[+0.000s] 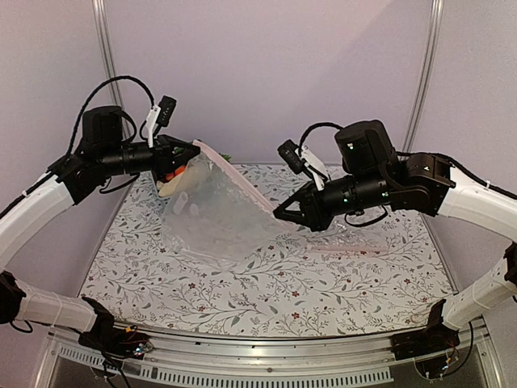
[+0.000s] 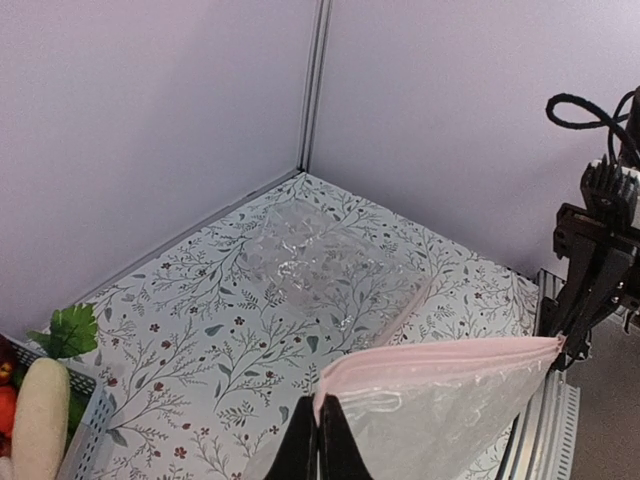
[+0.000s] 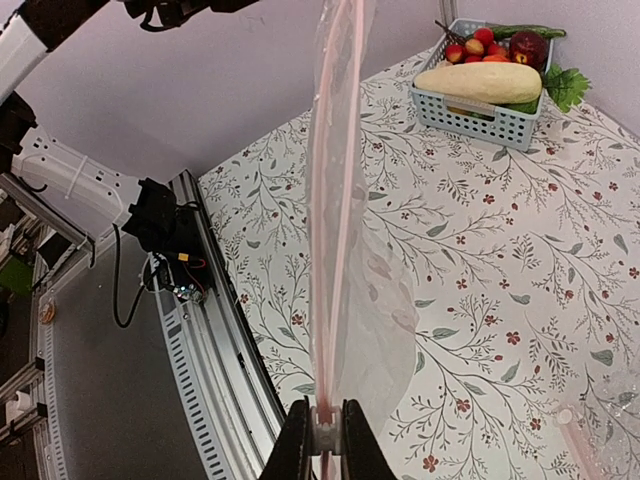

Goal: Place the food in the zip-top bag and seal the zipper
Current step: Unzip the zipper from the zipper food storage bag.

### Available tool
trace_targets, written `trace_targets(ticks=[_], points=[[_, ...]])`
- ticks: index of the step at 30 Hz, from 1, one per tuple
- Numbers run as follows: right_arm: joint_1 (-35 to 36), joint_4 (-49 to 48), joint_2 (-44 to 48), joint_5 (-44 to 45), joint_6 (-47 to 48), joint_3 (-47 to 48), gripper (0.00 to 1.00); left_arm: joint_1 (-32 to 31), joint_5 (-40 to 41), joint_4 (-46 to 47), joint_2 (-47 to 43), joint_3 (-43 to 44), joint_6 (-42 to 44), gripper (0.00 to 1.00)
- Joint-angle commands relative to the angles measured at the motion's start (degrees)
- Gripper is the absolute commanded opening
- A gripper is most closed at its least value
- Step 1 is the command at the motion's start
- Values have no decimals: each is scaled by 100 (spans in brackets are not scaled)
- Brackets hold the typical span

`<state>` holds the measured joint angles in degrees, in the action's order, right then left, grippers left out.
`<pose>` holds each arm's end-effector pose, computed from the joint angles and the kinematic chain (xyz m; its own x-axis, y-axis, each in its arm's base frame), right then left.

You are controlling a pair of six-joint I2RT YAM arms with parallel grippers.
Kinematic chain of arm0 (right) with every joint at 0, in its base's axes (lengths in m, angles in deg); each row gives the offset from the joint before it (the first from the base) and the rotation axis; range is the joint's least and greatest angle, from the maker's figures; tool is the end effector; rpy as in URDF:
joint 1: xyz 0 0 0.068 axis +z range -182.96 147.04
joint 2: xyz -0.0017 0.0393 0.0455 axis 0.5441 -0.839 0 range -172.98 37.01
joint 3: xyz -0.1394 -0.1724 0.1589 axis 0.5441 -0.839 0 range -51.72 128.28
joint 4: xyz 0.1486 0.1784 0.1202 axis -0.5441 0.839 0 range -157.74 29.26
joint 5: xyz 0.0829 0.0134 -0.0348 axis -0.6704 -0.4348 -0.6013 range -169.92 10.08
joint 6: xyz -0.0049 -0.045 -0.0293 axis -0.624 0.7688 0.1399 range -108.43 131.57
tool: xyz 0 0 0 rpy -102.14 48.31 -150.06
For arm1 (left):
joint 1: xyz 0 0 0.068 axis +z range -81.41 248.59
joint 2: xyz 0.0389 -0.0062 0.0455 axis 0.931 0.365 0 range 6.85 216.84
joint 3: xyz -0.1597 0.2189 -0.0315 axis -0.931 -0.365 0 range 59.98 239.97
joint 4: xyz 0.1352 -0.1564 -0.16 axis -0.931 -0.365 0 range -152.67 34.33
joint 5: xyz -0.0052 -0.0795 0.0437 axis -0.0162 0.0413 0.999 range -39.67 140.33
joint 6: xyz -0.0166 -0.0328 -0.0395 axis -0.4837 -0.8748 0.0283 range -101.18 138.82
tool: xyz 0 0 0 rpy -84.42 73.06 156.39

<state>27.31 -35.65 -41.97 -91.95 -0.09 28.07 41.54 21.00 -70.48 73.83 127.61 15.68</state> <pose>0.1456 0.2700 0.3795 -0.4416 -0.3750 -0.8151 -0.8663 0.4145 0.2786 0.2261 -0.1350 0.3934 -0.2624 0.0804 -0.9616 0.8063 0.5657 -0.1728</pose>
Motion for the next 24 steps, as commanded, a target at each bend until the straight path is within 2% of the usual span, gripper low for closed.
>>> trace_targets(ticks=[1, 24], points=[[15, 228, 154, 69, -64, -145, 7, 174, 192, 128, -86, -49, 17, 0], [13, 250, 273, 126, -142, -273, 9, 264, 100, 131, -67, -56, 8, 0]])
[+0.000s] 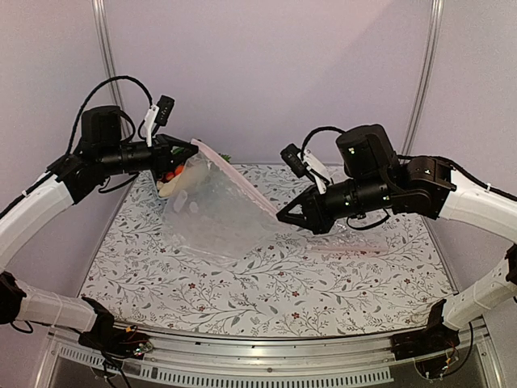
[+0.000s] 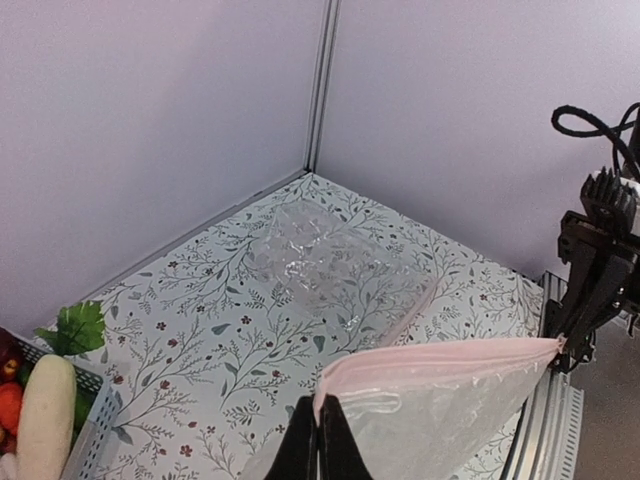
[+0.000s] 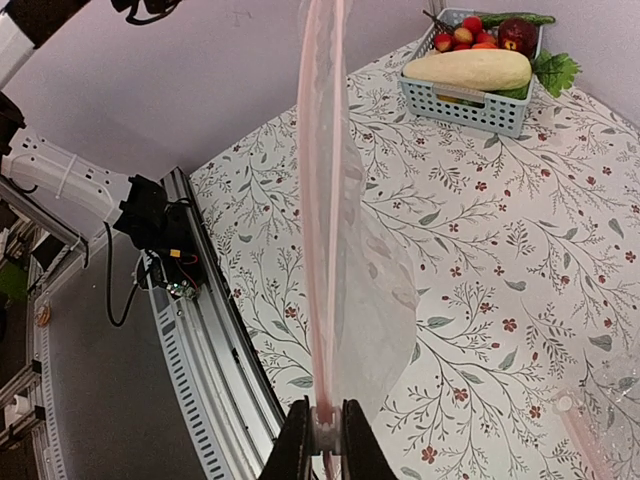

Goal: Place the food in the zip-top bag and seal the zipper
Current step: Unzip the zipper from the zipper food storage bag, then pass from the left arm to the right

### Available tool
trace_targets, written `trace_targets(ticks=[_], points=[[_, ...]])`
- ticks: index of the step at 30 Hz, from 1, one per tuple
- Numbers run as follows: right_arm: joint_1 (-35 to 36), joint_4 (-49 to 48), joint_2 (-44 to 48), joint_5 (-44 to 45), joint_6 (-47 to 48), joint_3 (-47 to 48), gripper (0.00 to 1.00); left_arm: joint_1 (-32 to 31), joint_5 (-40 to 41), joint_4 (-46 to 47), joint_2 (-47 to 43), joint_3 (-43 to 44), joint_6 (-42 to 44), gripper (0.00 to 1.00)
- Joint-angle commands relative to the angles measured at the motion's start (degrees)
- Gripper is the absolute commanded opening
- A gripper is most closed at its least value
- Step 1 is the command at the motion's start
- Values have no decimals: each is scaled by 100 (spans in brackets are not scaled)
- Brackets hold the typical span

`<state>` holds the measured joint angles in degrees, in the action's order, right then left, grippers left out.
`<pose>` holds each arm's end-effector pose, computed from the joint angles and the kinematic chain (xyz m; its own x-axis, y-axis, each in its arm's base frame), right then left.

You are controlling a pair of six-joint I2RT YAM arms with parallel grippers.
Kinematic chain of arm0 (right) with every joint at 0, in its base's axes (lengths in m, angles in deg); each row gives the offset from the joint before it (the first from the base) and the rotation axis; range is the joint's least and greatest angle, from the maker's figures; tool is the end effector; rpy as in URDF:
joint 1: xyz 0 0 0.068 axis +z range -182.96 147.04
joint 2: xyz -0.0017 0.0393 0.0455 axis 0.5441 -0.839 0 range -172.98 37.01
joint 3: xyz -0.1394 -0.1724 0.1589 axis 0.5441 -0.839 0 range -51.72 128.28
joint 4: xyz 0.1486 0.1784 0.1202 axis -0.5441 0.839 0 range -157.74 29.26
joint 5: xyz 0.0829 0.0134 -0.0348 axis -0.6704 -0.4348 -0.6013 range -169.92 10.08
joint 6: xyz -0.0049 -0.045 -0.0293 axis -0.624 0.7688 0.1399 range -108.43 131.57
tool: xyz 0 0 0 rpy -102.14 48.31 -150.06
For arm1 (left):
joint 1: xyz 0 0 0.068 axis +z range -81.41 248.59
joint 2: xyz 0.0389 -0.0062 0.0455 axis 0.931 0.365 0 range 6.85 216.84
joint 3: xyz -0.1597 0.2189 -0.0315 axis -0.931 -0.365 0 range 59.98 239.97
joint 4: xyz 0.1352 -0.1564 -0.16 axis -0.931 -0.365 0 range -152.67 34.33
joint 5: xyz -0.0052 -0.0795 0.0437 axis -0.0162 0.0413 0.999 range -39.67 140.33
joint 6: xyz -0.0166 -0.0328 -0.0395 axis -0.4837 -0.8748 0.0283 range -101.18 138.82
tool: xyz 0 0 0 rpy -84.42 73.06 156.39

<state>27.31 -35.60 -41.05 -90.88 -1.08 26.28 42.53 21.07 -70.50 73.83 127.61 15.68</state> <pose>0.1442 0.2662 0.3734 -0.4619 -0.3757 -0.8034 -0.8519 0.4400 0.2840 0.2285 -0.1310 0.3934 -0.2640 0.0759 -0.9615 0.7957 0.5805 -0.1727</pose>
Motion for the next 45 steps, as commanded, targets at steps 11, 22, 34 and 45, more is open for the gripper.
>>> trace_targets(ticks=[11, 22, 34, 45], points=[[19, 69, 435, 325, -132, 0, 74, -557, -2251, -12, 281, -91, 507, 0], [14, 142, 466, 874, -89, 43, 69, -826, -2380, -240, 398, -5, 691, 0], [158, 174, 118, 551, -50, 85, 56, -865, -2321, -275, 456, 13, 691, 0], [158, 120, -123, 532, -37, 92, 40, -874, -2282, -284, 454, 22, 675, 0]])
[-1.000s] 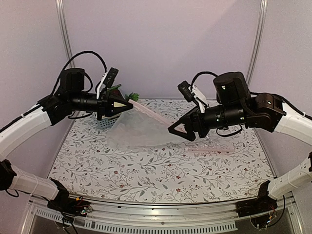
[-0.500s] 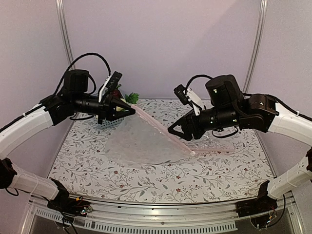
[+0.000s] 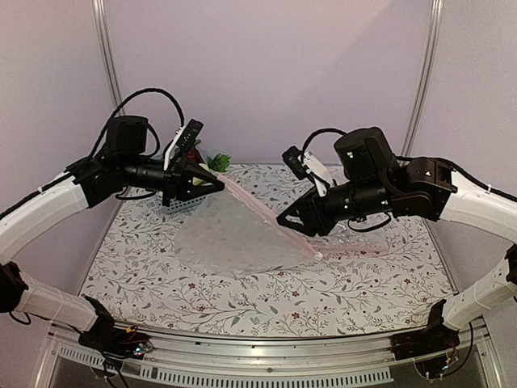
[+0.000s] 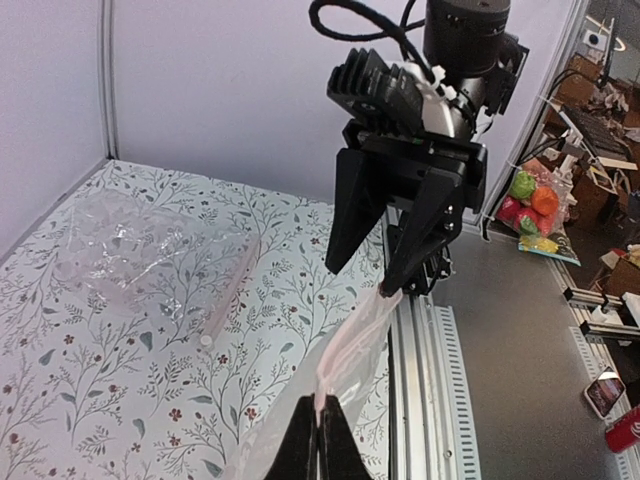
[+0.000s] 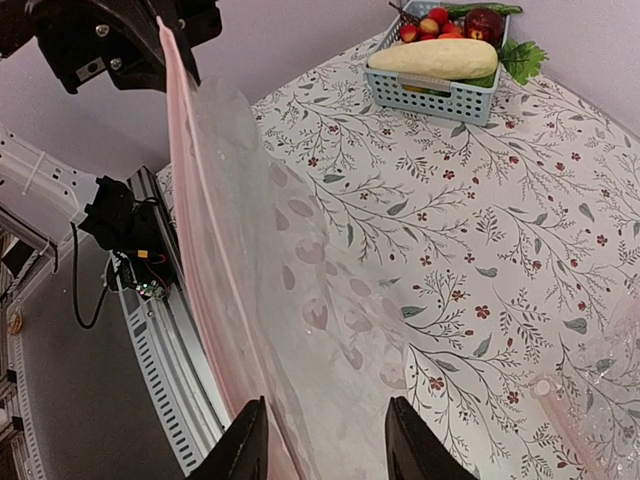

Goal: Place the food in the zip-top bag and seal the zipper
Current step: Pass from the left arm to the right, then open the zipper food storage bag at the center of the board.

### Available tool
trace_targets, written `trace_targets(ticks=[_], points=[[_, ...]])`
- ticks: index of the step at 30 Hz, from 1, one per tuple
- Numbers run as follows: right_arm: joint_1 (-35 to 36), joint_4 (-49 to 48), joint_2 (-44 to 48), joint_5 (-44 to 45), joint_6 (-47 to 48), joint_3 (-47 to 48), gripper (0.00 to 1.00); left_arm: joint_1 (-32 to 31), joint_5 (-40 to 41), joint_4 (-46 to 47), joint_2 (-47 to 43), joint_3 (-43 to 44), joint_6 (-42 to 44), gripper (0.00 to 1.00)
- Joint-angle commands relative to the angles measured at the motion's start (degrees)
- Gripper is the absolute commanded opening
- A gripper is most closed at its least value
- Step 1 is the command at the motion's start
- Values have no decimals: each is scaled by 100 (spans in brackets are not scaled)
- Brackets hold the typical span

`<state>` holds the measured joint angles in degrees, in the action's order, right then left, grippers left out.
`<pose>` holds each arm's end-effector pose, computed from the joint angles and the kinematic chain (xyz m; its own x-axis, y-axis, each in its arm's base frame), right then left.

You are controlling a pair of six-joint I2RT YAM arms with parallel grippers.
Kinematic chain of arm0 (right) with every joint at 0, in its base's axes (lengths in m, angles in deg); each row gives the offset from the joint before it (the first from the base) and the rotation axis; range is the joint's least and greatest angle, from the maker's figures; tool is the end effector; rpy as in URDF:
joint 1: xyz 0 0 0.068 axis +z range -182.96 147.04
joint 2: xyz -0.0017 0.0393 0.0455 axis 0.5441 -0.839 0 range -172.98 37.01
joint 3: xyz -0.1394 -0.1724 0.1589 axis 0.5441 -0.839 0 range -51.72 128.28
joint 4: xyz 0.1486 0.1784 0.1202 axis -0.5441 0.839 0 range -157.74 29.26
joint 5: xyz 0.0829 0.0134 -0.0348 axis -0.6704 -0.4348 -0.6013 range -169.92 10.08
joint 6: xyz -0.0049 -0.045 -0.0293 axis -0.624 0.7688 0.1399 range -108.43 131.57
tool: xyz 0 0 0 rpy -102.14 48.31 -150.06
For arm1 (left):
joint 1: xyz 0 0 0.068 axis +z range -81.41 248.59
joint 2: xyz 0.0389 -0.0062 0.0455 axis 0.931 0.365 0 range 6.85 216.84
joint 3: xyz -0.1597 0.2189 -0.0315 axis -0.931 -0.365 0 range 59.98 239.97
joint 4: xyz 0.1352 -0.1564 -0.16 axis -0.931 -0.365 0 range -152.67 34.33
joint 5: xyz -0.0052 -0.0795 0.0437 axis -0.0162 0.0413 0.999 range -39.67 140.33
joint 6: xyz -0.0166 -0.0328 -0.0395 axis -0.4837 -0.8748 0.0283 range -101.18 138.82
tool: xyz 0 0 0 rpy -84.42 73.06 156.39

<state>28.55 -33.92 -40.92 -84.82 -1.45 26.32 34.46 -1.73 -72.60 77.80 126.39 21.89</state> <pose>0.1407 0.2658 0.3713 -0.4627 -0.3825 -0.7997 -0.8267 0.5120 0.2335 0.2094 -0.1758 0.3682 -0.2515 0.2103 -0.9447 0.9674 0.0860 -0.2384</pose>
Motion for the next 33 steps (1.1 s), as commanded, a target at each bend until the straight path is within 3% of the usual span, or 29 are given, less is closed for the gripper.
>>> trace_targets(ticks=[1, 6, 11, 12, 15, 16, 18, 25, 29, 33], points=[[36, -56, -156, -102, 1, 88, 38, -72, -6, -72, 57, 144, 49, 0], [34, -165, -273, -238, -11, 128, 29, -82, 18, -67, 81, 144, 38, 0], [34, -225, -309, 197, -112, 187, 0, -102, 393, -71, 117, 157, -33, 0], [36, -176, -298, 528, -146, 200, 0, -103, 578, -104, 126, 180, -67, 7], [-3, 81, -269, 1464, -248, 300, 0, -95, 1208, -147, 107, 235, -124, 62], [-74, 193, -267, 1640, -306, 357, 0, -94, 1431, -148, 64, 246, -142, 73], [-310, 424, -266, 1842, -436, 509, 0, -81, 1981, -136, -21, 304, -235, 83], [-518, 1035, -223, 2924, -470, 1245, 0, 20, 2916, -41, -396, 635, -910, 92], [-522, 806, -253, 2577, -378, 1323, 0, 2, 2713, 478, -522, 354, -1964, 92], [-522, 342, -457, 1874, -630, 1041, 0, -44, 2586, 1518, -536, -457, -3284, 92]])
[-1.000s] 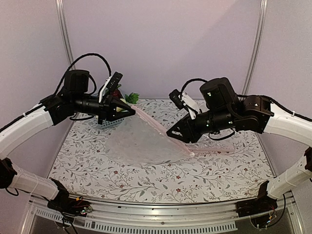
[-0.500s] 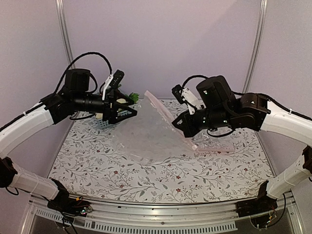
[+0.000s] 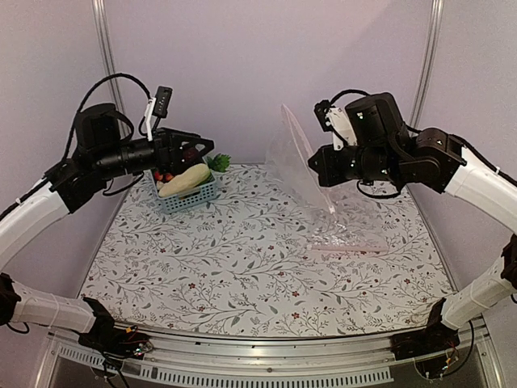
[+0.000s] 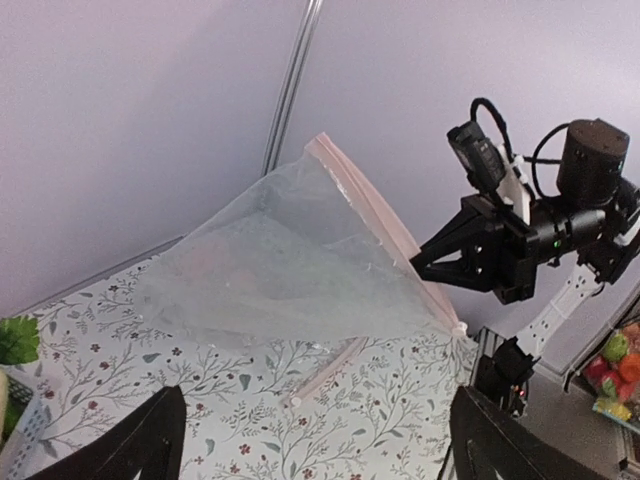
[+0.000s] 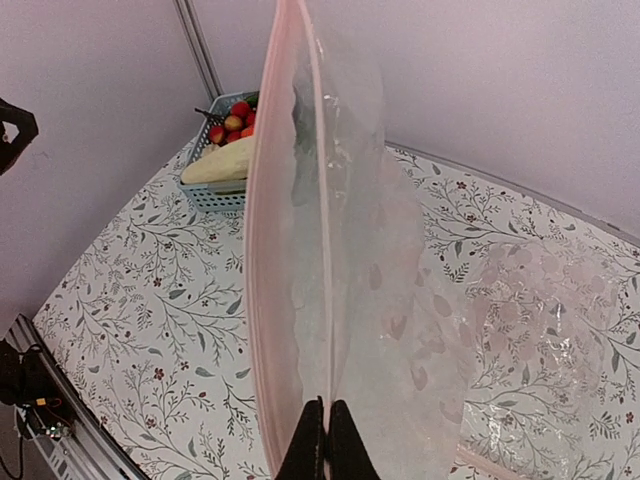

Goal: Place the food in the zip-top bag and seal the zipper
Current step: Open the zipper food storage bag at the center of the board.

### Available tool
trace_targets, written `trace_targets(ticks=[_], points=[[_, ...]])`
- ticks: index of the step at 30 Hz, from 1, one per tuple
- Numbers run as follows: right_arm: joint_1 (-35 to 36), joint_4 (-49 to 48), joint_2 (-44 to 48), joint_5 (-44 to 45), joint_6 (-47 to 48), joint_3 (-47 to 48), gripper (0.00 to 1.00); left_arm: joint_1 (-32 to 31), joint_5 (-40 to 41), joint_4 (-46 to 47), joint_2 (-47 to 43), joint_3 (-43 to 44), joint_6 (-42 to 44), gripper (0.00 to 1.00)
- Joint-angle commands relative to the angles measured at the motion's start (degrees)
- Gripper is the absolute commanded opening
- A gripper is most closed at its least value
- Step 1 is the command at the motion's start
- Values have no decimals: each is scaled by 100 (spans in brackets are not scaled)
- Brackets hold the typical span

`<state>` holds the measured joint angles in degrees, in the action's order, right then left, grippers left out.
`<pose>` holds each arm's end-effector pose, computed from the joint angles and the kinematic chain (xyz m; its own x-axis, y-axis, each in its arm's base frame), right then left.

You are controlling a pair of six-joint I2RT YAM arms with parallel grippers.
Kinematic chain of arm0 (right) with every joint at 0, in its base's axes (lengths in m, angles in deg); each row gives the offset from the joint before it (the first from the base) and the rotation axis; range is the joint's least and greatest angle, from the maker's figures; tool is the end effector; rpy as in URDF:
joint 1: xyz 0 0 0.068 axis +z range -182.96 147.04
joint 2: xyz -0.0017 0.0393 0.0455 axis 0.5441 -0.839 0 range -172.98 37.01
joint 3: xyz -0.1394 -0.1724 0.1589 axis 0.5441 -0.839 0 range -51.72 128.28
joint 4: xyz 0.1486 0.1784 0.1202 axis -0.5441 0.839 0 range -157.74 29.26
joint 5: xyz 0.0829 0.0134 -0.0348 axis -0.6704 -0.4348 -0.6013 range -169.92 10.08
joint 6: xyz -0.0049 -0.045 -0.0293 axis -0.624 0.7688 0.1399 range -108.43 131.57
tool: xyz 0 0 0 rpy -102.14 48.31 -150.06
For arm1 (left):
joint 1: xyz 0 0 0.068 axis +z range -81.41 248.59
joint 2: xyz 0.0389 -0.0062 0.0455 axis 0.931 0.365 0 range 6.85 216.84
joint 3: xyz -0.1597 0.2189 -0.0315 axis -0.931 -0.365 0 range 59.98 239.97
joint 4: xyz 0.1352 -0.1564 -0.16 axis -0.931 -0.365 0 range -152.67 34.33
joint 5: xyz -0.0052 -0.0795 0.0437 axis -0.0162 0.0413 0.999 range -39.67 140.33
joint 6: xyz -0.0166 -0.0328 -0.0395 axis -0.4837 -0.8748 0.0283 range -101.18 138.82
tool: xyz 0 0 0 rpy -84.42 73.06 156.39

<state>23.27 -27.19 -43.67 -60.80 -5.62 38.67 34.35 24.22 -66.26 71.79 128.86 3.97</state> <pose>0.1770 0.2438 0.4192 -0.4581 -0.1831 -0.8698 -0.5169 0.8510 0.0931 0.2009 -0.1556 0.4169 -0.3146 -0.0643 -0.9470 0.8132 0.4965 -0.3038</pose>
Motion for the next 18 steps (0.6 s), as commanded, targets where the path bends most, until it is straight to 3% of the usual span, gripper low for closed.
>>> trace_targets(ticks=[1, 9, 18], points=[[6, -469, -245, -756, -302, -280, 0, -43, -20, 1224, 88, -889, -1763, 92], [6, -1762, -823, -2103, -1318, -1080, 0, -287, -76, 2312, 410, -1903, -2983, 91], [11, -2048, -1257, -2381, -1506, -912, 0, -443, -118, 2666, 872, -2333, -3423, 92]])
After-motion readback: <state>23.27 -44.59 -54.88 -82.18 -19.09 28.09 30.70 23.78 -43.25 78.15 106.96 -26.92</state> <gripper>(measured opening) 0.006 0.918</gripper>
